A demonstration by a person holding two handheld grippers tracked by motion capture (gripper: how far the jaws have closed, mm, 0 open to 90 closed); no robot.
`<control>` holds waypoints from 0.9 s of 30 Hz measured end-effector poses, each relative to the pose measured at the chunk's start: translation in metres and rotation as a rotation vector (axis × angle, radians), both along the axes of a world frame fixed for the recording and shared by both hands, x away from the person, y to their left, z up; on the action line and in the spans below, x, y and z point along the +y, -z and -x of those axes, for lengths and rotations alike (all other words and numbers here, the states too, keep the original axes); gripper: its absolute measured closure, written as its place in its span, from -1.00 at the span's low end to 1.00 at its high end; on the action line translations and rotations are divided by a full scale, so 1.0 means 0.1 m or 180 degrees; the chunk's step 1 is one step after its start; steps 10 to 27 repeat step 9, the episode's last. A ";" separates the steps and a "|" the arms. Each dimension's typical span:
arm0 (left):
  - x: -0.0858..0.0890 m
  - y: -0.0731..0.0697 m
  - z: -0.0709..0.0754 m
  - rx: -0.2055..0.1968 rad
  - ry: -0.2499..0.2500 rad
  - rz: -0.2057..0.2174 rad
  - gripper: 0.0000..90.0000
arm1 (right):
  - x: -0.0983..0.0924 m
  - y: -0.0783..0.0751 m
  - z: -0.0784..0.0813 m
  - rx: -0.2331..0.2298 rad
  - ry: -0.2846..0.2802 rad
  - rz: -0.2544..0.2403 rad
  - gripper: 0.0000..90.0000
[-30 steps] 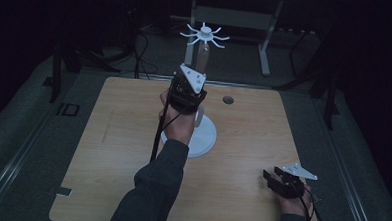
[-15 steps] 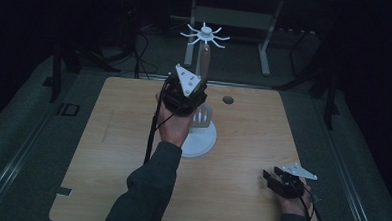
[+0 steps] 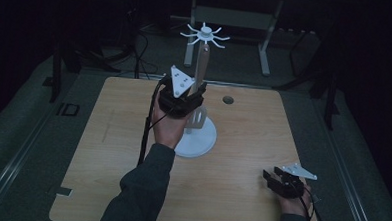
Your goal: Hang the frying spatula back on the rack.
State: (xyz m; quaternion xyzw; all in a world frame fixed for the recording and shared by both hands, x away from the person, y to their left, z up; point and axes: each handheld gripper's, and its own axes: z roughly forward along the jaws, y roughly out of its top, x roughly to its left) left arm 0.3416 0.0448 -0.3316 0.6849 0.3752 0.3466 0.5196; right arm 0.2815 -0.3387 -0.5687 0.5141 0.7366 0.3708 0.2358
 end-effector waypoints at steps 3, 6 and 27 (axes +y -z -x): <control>0.02 0.02 0.00 0.0021 0.0023 -0.0024 0.24 | 0.00 0.00 0.00 0.0001 0.0001 -0.0001 0.07; 0.05 0.08 0.02 0.0086 0.0115 -0.0032 0.23 | 0.00 0.00 0.00 0.0004 0.0002 -0.0001 0.07; 0.08 0.13 0.03 0.0144 0.0180 -0.0018 0.23 | 0.00 0.00 0.00 0.0003 0.0005 -0.0005 0.07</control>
